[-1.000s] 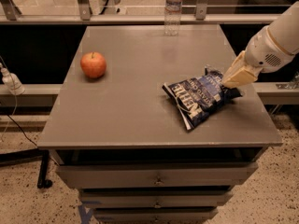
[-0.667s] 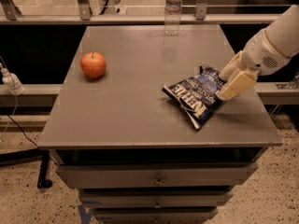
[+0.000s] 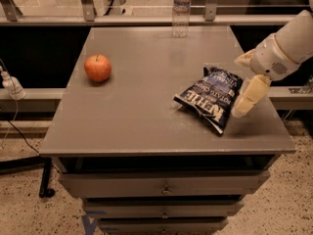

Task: Move blue chip bag near apple

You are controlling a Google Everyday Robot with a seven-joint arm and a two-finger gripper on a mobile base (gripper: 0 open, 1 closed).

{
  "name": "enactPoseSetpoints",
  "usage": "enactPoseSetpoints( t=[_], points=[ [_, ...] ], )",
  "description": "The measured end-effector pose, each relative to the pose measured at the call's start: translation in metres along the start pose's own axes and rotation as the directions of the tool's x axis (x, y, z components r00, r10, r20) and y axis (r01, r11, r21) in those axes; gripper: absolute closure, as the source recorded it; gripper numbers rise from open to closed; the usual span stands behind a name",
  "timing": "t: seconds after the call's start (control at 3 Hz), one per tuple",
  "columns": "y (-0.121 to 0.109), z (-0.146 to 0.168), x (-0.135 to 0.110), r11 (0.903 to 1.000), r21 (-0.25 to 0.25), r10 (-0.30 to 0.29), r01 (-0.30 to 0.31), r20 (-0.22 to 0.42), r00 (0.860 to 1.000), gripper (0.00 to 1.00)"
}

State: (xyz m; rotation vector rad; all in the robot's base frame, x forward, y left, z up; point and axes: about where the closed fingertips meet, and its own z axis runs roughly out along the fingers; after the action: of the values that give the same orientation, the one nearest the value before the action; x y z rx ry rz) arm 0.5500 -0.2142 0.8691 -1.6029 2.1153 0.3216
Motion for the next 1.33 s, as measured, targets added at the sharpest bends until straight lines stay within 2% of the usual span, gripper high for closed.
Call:
enactPoseSetpoints(
  t=[0.33,0.67,1.33],
  points=[
    [0.0,0.011,-0.003,1.0,-0.008,0.005,-0.005,0.018,1.0,0.0],
    [0.002,0.023,-0.006,0.9996,-0.024,0.016,-0.015,0.029,0.999,0.18],
    [-0.002,0.027,-0.016,0.9989,-0.03,0.039,-0.037,0.043,0.998,0.64]
  ],
)
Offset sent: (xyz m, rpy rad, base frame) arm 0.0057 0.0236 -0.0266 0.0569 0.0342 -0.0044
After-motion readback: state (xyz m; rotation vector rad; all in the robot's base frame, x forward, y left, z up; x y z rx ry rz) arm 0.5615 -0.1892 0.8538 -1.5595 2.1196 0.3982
